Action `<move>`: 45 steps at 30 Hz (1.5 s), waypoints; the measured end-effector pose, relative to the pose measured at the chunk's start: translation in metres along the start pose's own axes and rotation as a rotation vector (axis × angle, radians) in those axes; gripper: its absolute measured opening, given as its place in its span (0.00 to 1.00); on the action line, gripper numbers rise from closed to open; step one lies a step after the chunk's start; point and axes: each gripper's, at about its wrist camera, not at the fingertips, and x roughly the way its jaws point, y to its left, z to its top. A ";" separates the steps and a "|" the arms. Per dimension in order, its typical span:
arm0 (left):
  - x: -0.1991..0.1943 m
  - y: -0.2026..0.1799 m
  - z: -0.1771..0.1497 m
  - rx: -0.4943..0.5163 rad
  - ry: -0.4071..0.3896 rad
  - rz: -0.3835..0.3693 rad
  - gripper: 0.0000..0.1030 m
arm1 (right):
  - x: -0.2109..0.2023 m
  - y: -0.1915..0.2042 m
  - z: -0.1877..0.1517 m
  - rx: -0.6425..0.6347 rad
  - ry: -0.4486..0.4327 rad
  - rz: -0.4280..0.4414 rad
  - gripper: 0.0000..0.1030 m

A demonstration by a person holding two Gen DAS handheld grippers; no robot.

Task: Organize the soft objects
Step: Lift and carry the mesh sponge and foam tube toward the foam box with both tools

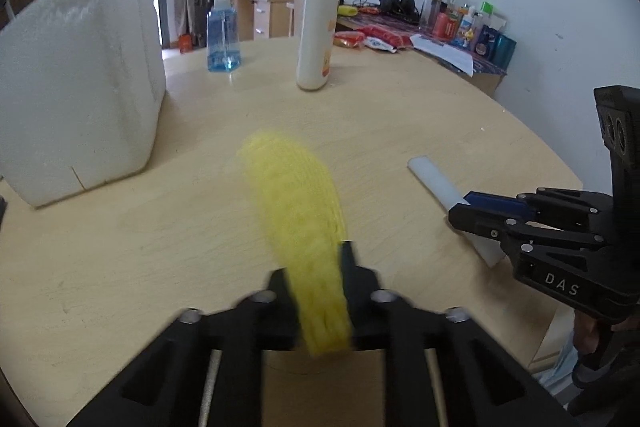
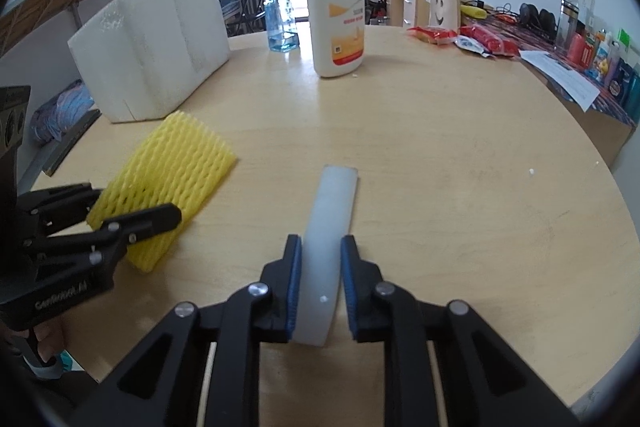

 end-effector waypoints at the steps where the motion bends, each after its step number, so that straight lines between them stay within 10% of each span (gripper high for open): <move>1: -0.002 -0.002 0.001 0.011 -0.015 0.015 0.11 | -0.001 -0.001 0.000 0.008 -0.004 0.008 0.20; 45: -0.107 -0.012 -0.007 0.063 -0.282 0.136 0.11 | -0.092 0.027 0.012 -0.028 -0.258 0.045 0.20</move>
